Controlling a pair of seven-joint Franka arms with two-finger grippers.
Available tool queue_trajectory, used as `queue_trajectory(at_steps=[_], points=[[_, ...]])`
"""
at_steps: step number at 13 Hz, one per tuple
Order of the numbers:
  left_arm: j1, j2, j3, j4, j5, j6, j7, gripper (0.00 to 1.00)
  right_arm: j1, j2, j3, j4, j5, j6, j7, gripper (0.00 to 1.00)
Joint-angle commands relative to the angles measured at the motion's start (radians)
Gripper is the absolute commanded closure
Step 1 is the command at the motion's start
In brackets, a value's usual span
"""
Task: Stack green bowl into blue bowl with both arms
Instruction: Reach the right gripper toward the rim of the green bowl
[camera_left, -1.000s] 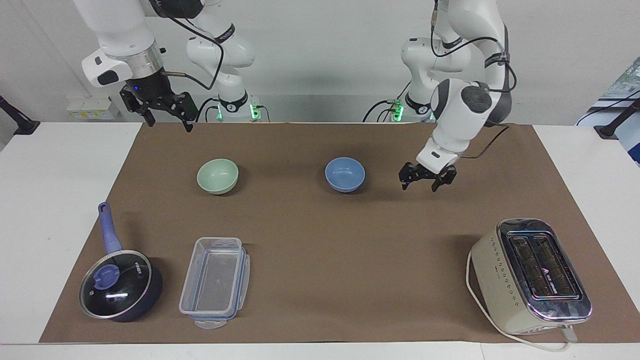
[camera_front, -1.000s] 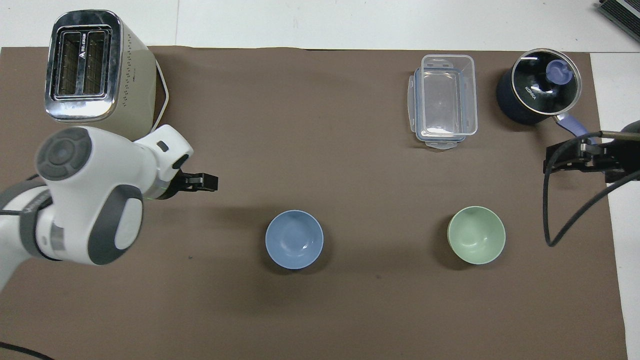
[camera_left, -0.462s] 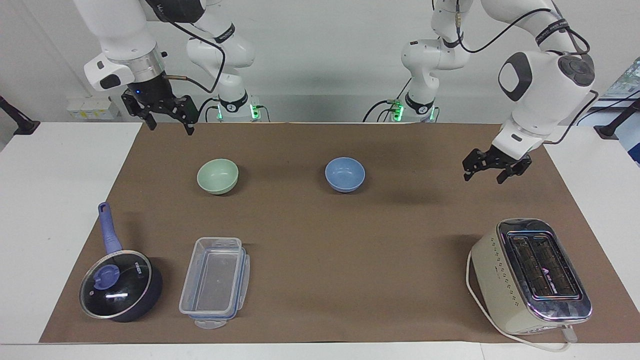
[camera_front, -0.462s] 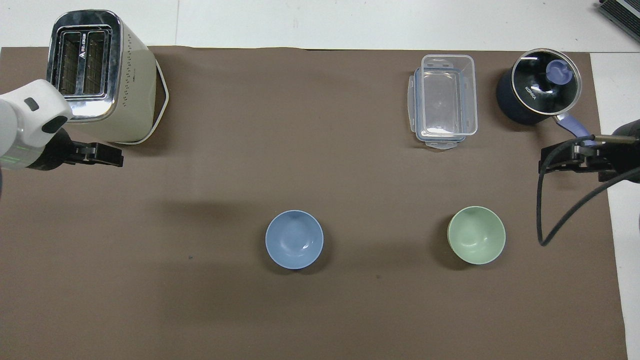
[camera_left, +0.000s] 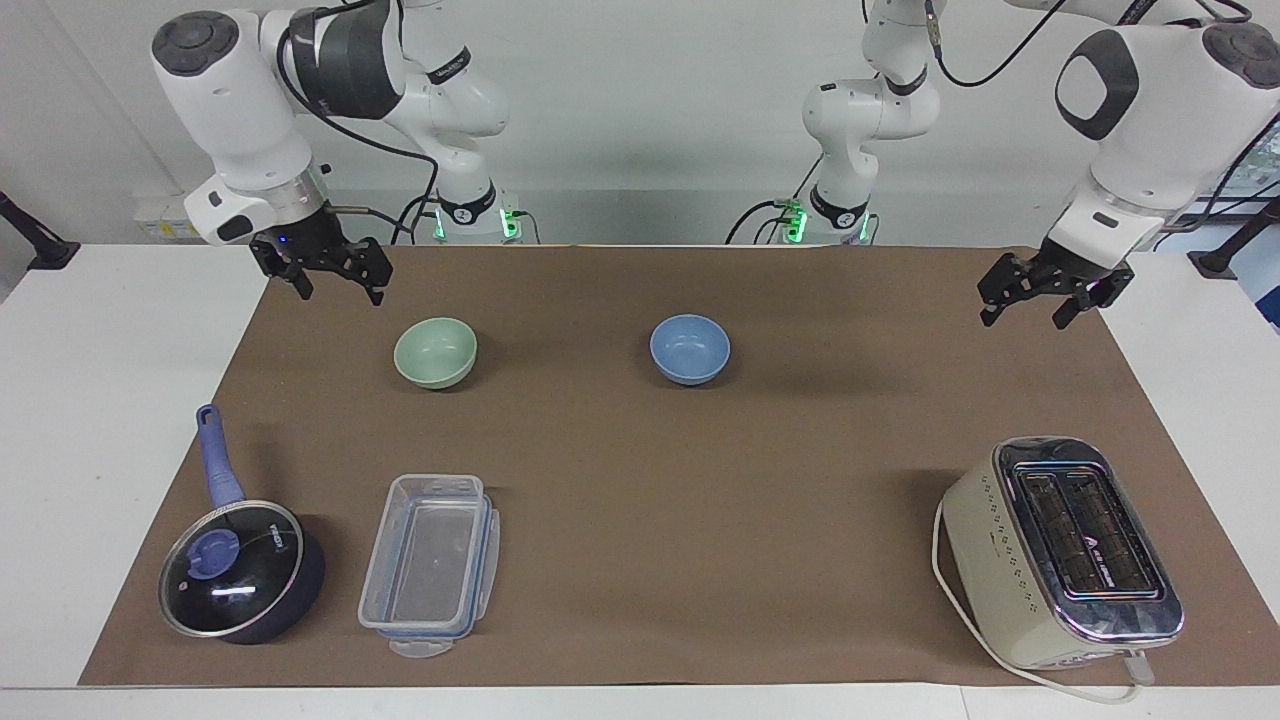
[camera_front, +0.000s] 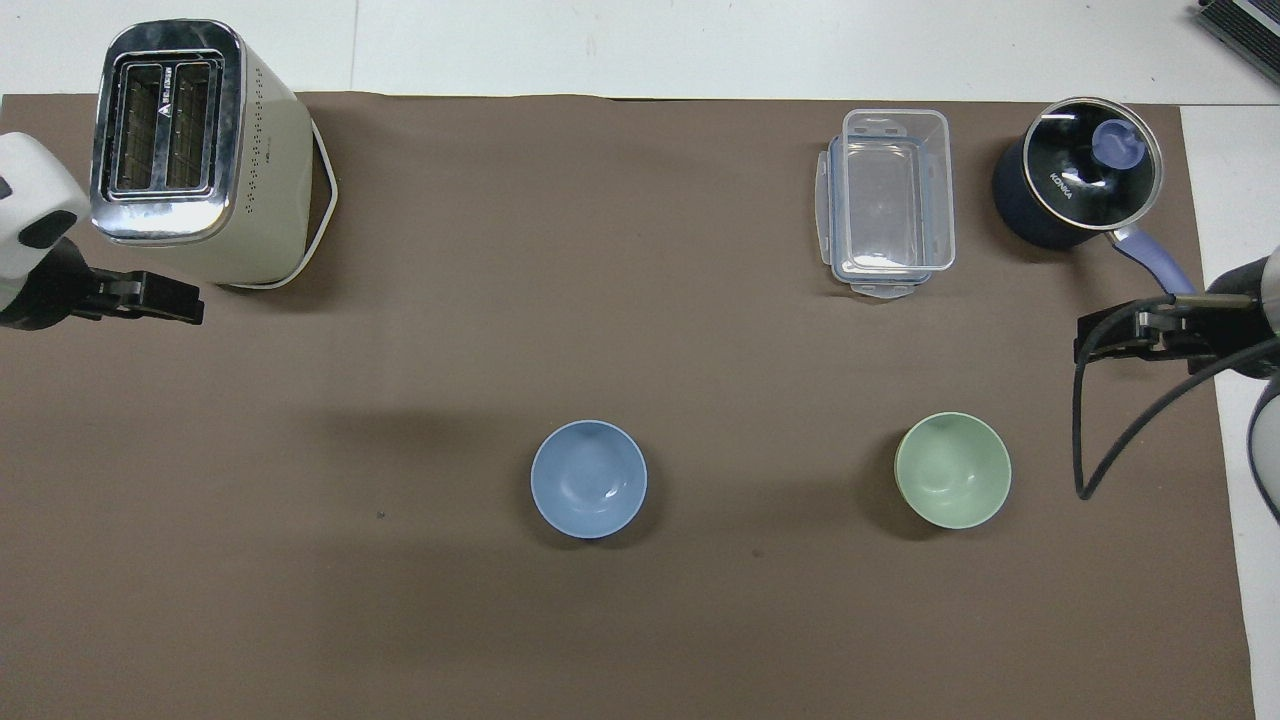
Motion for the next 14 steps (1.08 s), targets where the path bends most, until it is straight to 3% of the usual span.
queue_trajectory(at_steps=[1,8,14], points=[[0.008,0.022,-0.008,0.095,0.021,-0.086,-0.060,0.00,-0.013,-0.067,-0.004,-0.176,0.031,0.115,-0.033,0.00],[-0.003,0.005,-0.004,0.072,0.020,-0.087,-0.109,0.00,-0.053,-0.065,-0.014,-0.474,0.034,0.415,-0.097,0.00],[0.005,0.005,-0.004,0.072,0.020,-0.087,-0.109,0.00,-0.068,-0.049,-0.014,-0.595,0.067,0.555,-0.171,0.00]])
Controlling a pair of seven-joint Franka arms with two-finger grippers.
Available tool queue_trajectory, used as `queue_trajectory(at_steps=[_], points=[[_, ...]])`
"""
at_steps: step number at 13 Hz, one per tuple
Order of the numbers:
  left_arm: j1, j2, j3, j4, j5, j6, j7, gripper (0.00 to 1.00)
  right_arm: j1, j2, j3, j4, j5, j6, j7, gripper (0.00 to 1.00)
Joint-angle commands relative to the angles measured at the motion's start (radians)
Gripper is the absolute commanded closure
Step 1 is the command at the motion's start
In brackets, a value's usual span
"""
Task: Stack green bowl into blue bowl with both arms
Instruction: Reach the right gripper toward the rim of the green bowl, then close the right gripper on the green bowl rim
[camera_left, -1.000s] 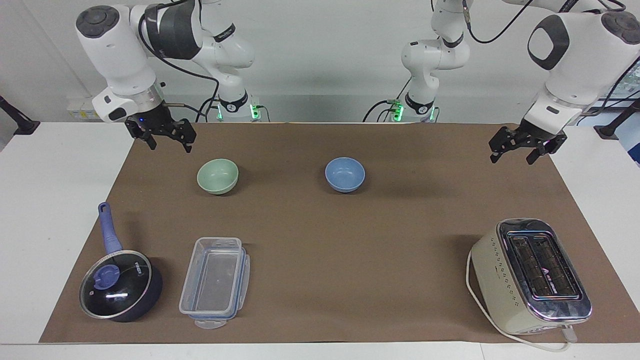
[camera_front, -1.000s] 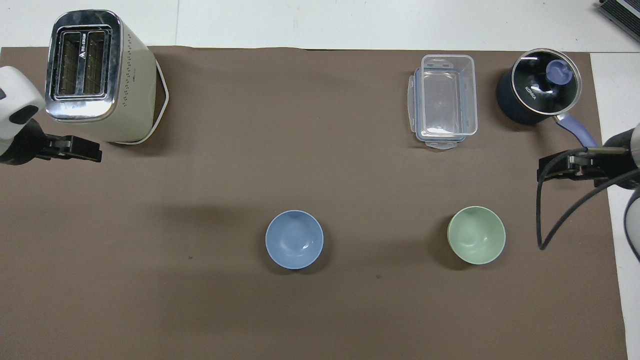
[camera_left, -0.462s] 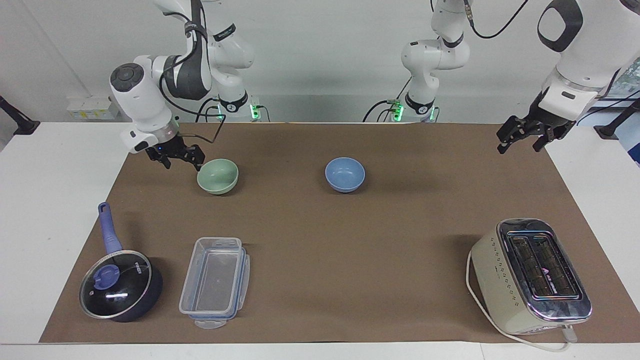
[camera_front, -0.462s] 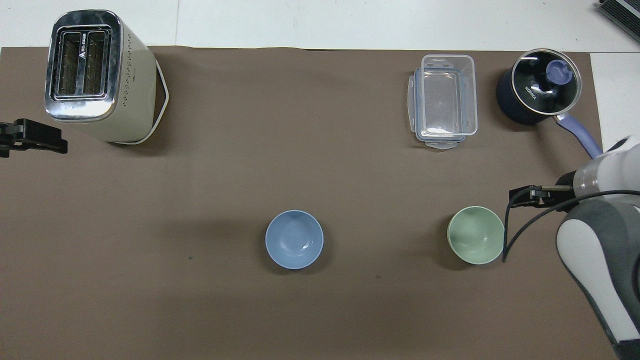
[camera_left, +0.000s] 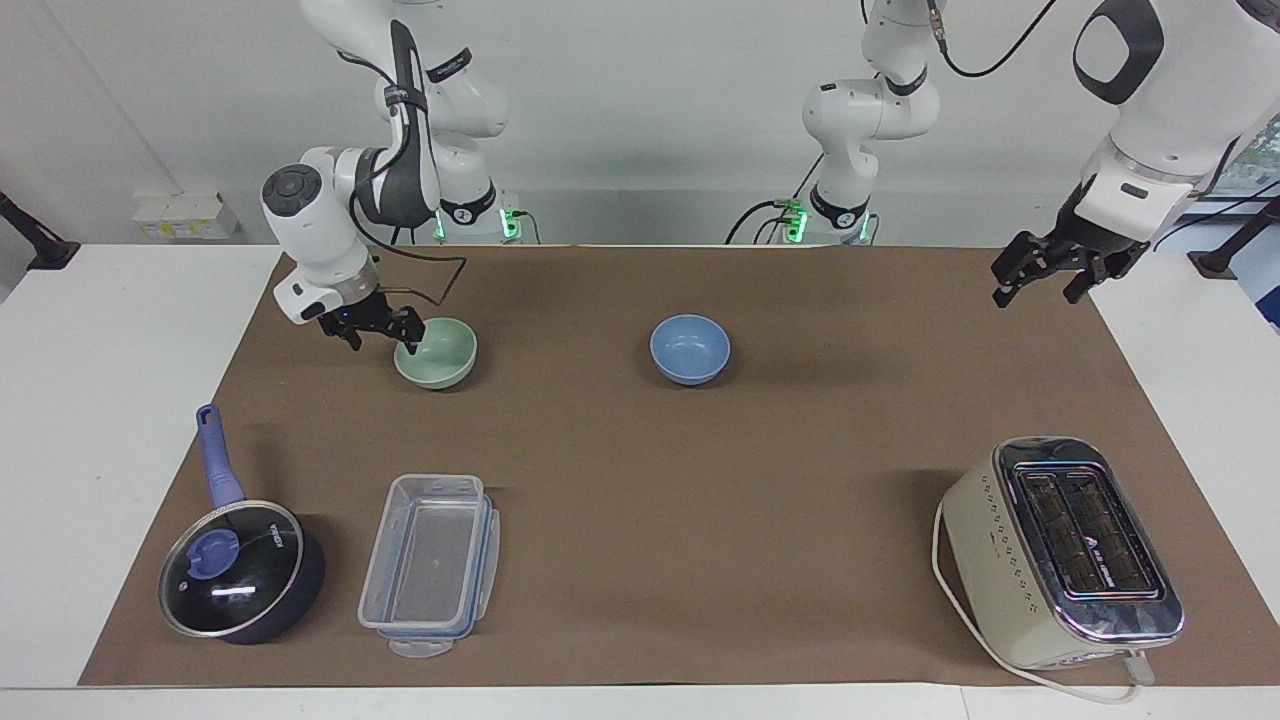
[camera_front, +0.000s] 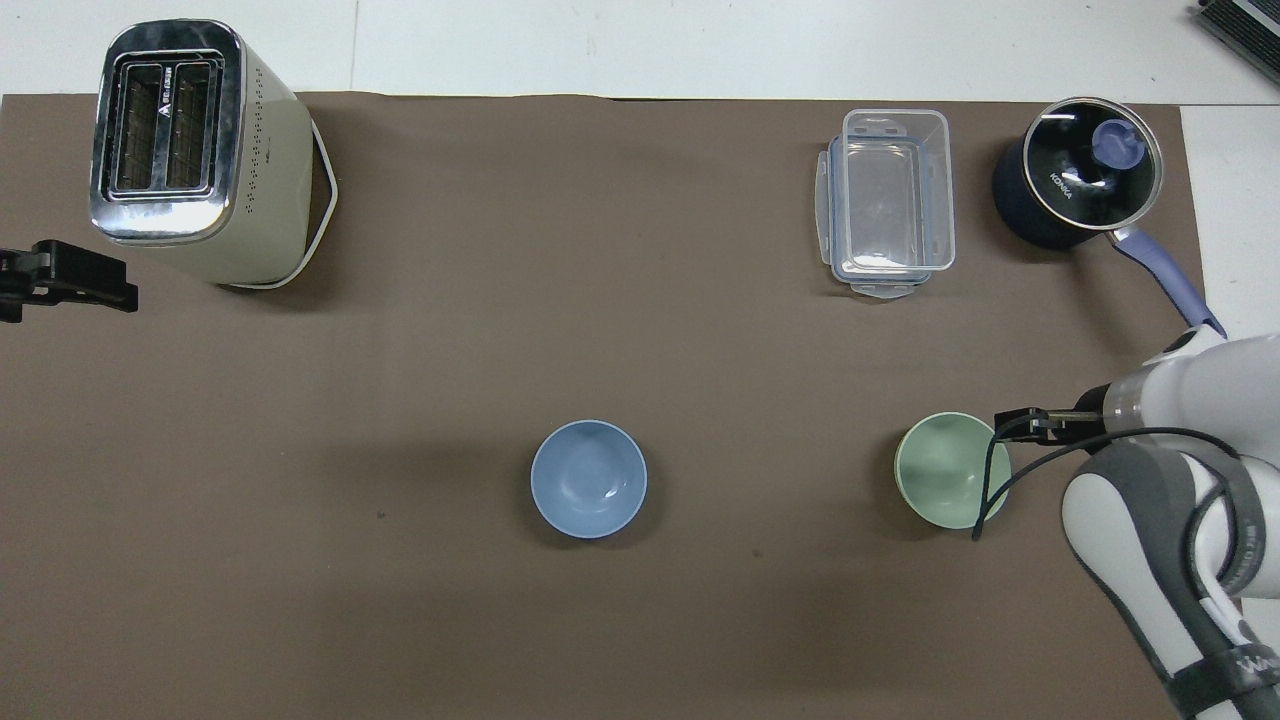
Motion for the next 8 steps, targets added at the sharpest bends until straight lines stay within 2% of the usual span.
queue_trajectory(at_steps=[1,8], points=[[0.005,0.003,-0.004,0.010,0.017,-0.020,-0.013,0.00,-0.015,-0.020,0.000,-0.054,0.060,0.055,-0.088,0.00],[0.003,0.003,-0.004,0.010,0.017,-0.020,-0.013,0.00,-0.034,0.003,0.002,-0.060,0.081,0.057,-0.161,0.01]])
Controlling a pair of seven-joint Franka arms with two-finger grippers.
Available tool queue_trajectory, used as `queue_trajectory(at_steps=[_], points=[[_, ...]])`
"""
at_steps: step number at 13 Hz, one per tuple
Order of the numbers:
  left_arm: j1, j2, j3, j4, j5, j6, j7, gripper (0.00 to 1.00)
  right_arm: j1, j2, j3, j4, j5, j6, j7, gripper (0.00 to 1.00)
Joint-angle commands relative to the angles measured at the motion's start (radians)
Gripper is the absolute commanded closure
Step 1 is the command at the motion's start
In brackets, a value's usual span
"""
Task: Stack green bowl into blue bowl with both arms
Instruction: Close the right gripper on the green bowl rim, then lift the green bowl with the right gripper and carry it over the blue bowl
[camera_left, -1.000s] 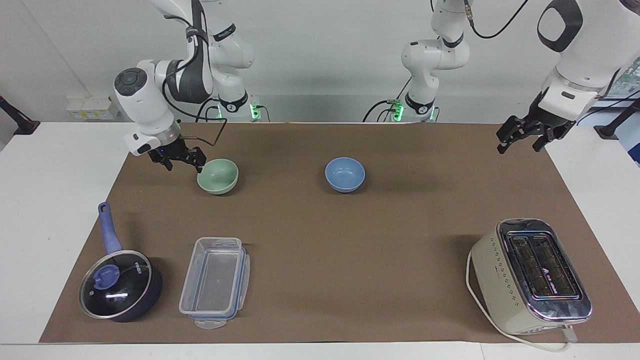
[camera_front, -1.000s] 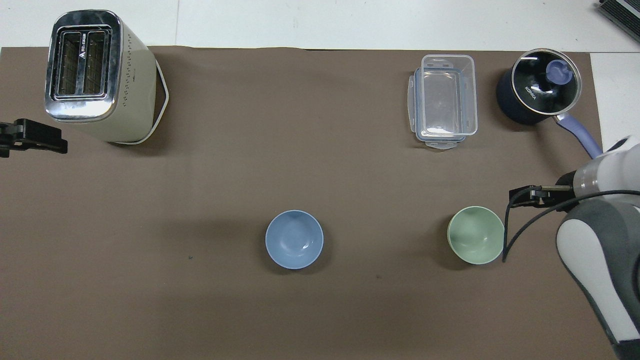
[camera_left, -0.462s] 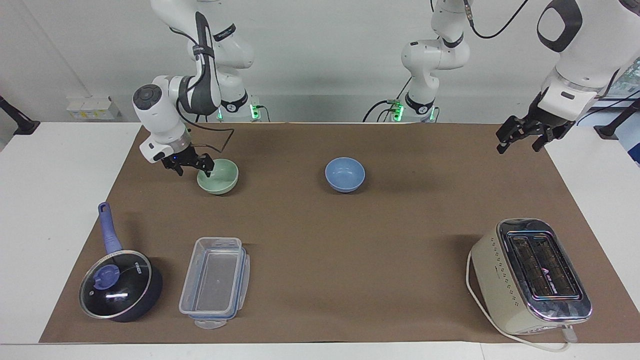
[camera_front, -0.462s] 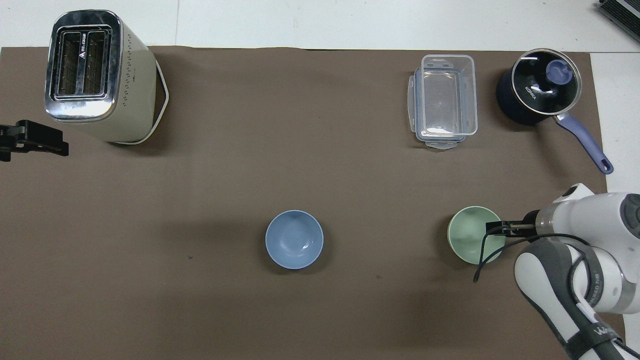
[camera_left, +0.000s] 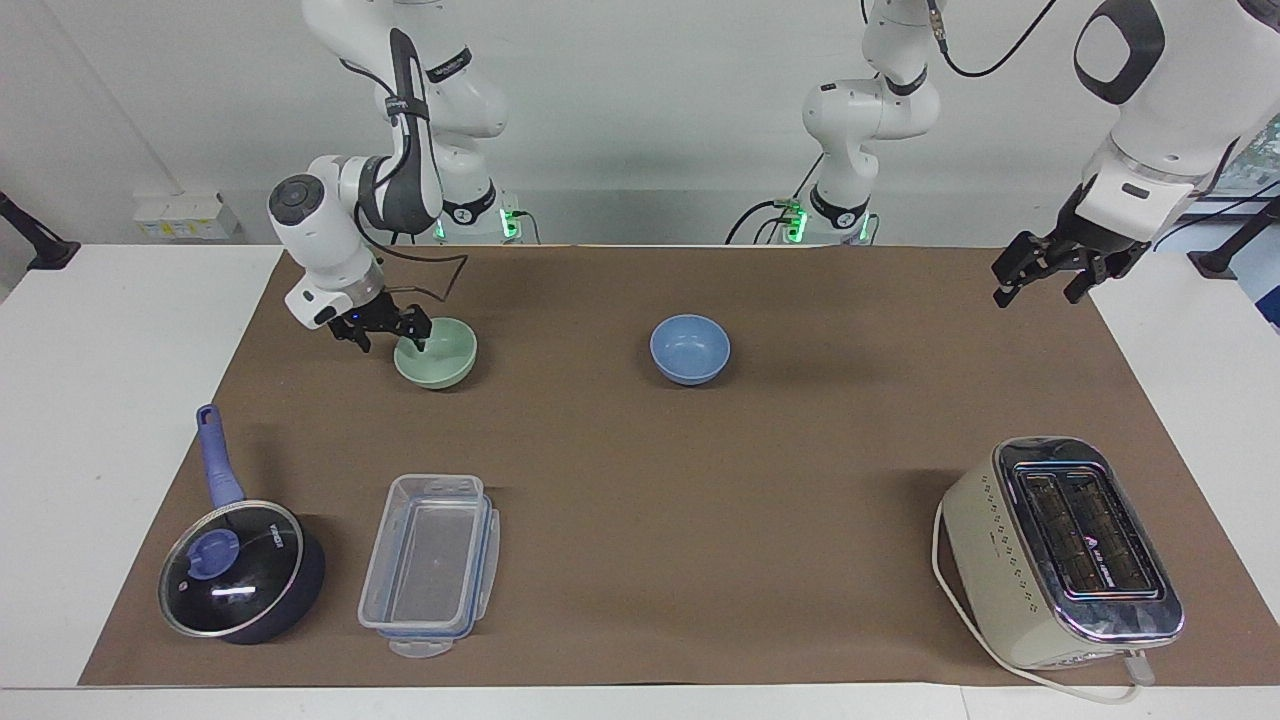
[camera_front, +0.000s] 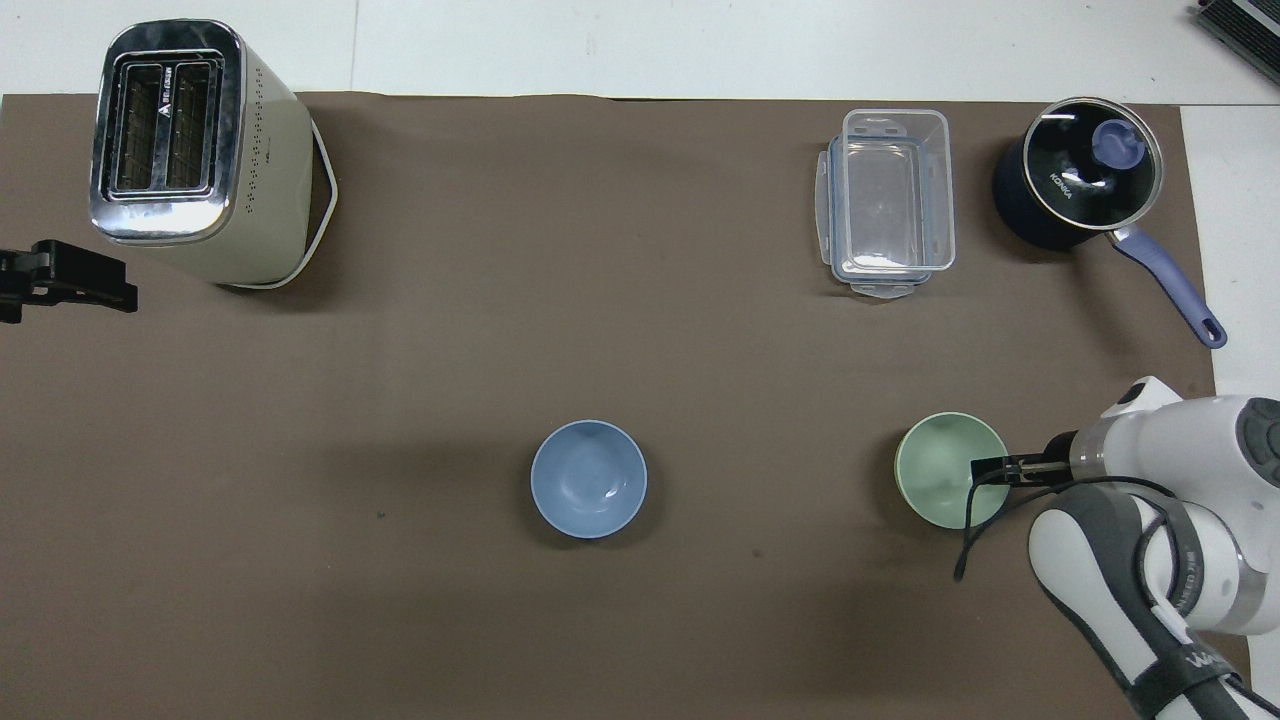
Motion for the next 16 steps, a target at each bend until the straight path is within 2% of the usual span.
queue_trajectory(at_steps=[1,2,4,6,7,8,9,11,13,16], points=[[0.003,0.003,-0.004,0.010,0.017,-0.019,-0.012,0.00,-0.015,0.003,0.003,-0.011,0.060,0.026,-0.051,0.05],[0.003,0.003,-0.004,0.010,0.017,-0.019,-0.012,0.00,-0.012,0.003,0.003,-0.010,0.063,0.026,-0.057,0.12],[0.003,0.003,-0.004,0.012,0.017,-0.019,-0.012,0.00,-0.010,0.003,0.003,-0.010,0.065,0.024,-0.057,0.35],[0.003,0.003,-0.004,0.010,0.017,-0.019,-0.012,0.00,-0.012,0.004,0.003,-0.008,0.067,0.024,-0.057,0.74],[0.003,0.003,-0.004,0.010,0.017,-0.019,-0.012,0.00,-0.010,0.003,0.003,-0.004,0.067,0.022,-0.056,0.89],[0.003,0.003,-0.004,0.012,0.017,-0.019,-0.012,0.00,-0.010,0.003,0.004,0.005,0.067,0.016,-0.056,0.96],[0.003,0.003,-0.004,0.010,0.017,-0.019,-0.012,0.00,-0.010,0.003,0.004,0.016,0.067,0.013,-0.054,1.00],[0.003,0.003,-0.004,0.012,0.017,-0.019,-0.012,0.00,0.002,-0.005,0.006,0.033,0.067,0.004,-0.048,1.00],[0.003,0.003,-0.004,0.010,0.017,-0.019,-0.012,0.00,0.031,-0.020,0.010,0.067,0.074,-0.071,-0.045,1.00],[0.003,0.003,-0.004,0.010,0.017,-0.019,-0.012,0.00,0.106,-0.075,0.013,0.091,0.163,-0.155,-0.034,1.00]])
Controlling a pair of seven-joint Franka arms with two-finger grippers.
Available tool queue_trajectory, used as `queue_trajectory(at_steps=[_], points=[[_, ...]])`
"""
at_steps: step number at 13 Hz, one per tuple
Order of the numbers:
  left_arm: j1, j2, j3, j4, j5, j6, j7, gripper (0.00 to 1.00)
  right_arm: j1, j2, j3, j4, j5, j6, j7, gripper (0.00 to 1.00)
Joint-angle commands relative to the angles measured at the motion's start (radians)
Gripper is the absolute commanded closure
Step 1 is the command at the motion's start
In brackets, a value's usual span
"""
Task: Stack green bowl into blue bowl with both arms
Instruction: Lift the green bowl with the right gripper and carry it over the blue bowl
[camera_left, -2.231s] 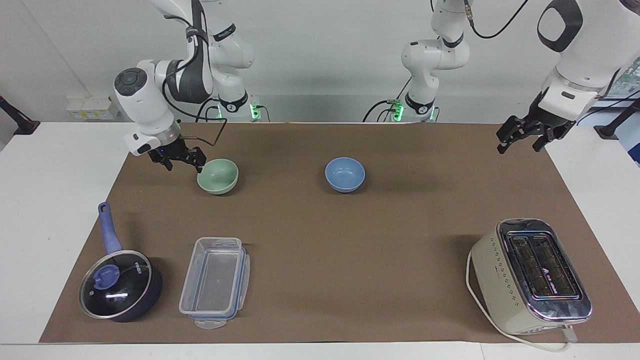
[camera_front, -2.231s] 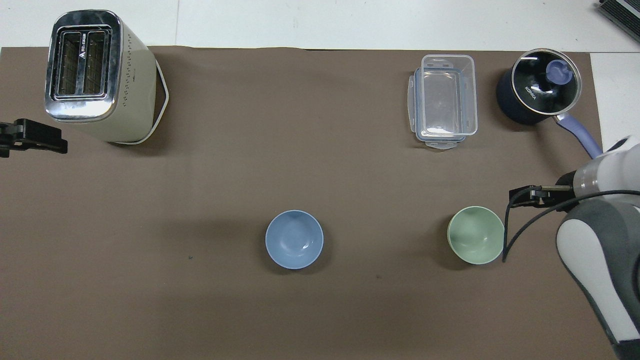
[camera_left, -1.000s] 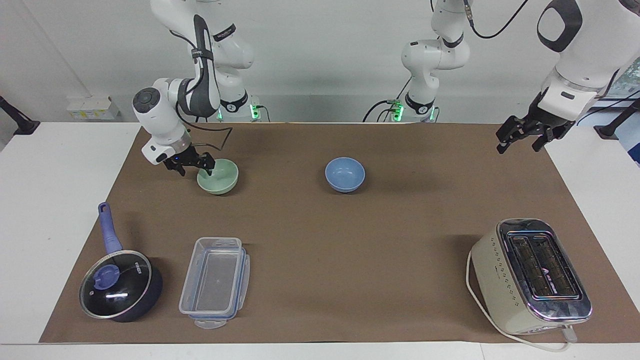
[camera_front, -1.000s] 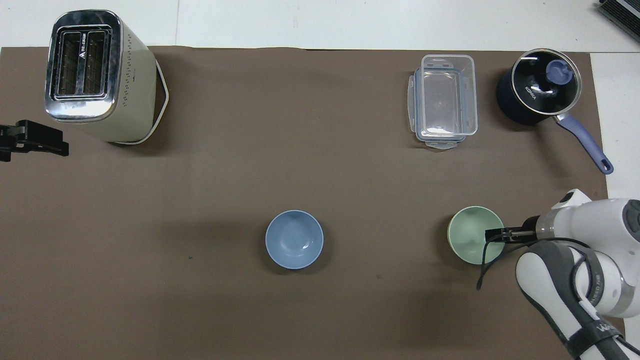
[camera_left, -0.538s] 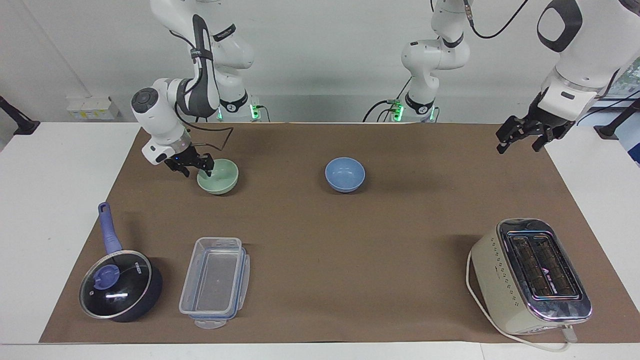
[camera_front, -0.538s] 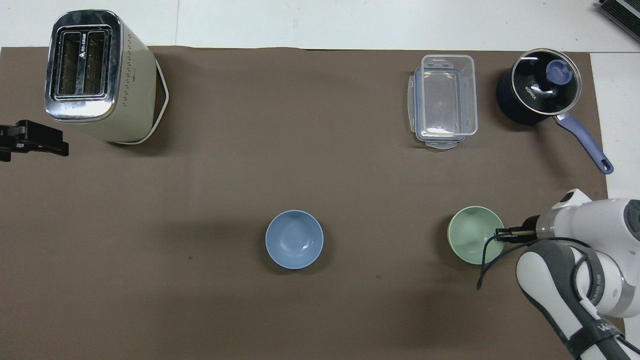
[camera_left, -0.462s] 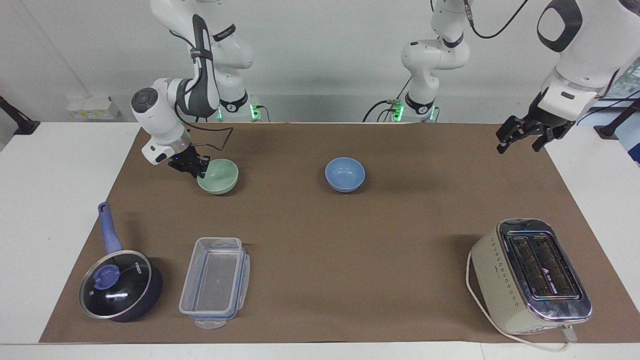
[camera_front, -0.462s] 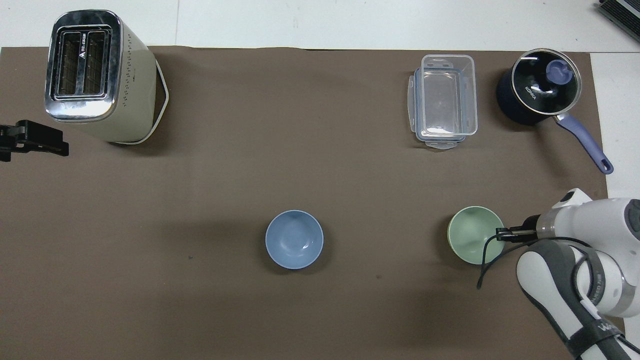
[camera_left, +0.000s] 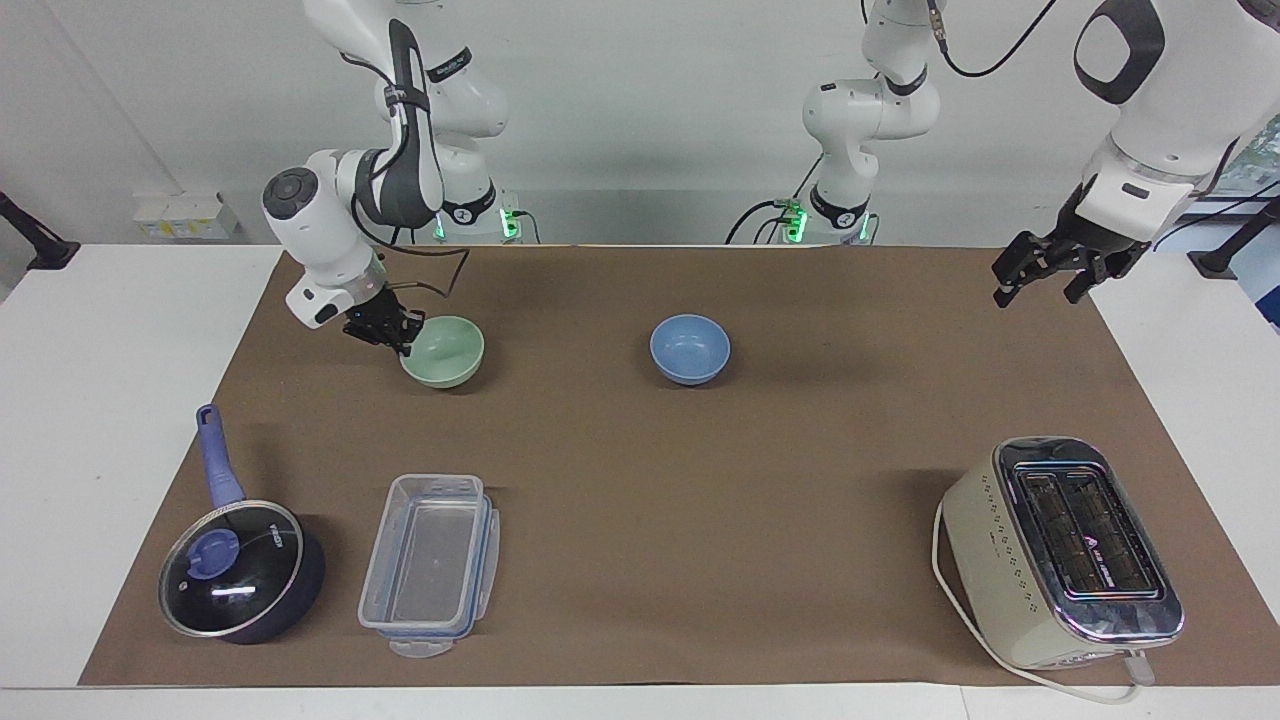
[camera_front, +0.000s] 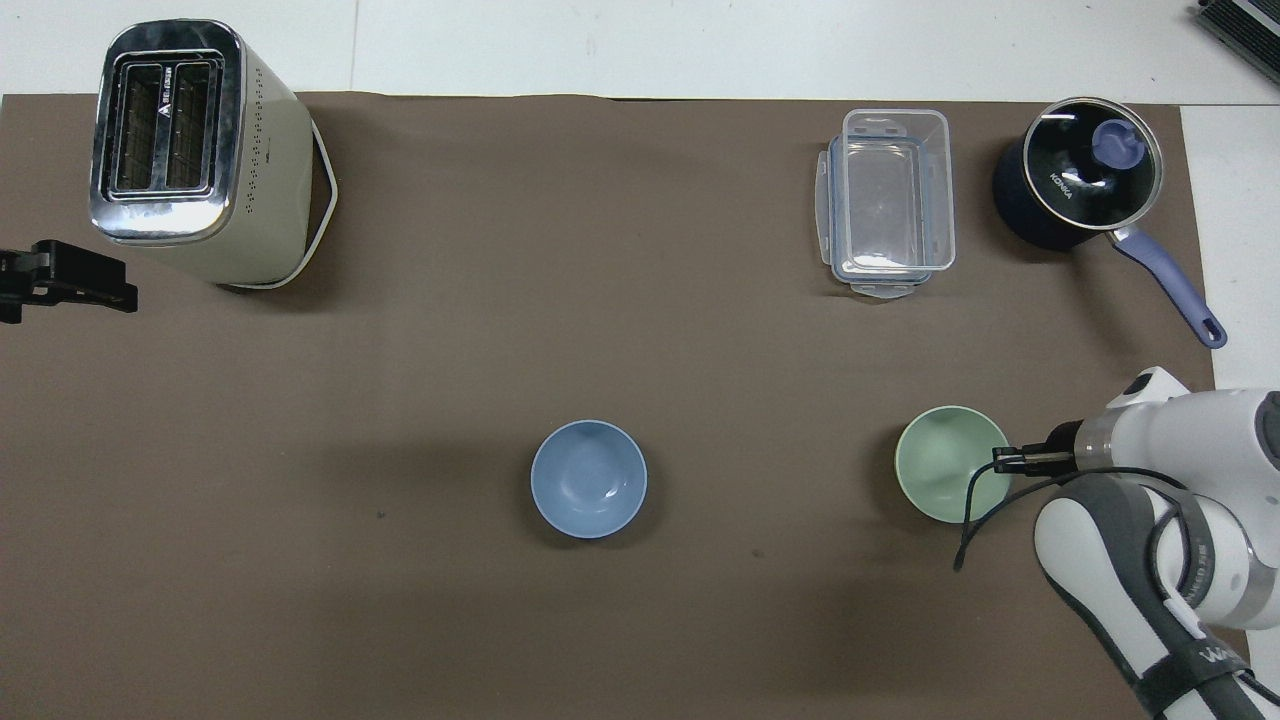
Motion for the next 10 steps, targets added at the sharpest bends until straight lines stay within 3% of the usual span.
queue_trajectory(at_steps=[1,6,10], points=[[0.003,0.003,-0.004,0.010,0.017,-0.019,-0.012,0.00,0.080,-0.069,0.005,0.009,0.053,-0.050,0.023,1.00],[0.003,0.003,-0.004,0.010,0.017,-0.019,-0.012,0.00,0.344,-0.068,0.007,0.078,0.054,-0.060,0.340,1.00],[0.003,0.003,-0.004,0.010,0.017,-0.019,-0.012,0.00,0.449,-0.028,0.007,0.107,0.111,-0.044,0.402,1.00]])
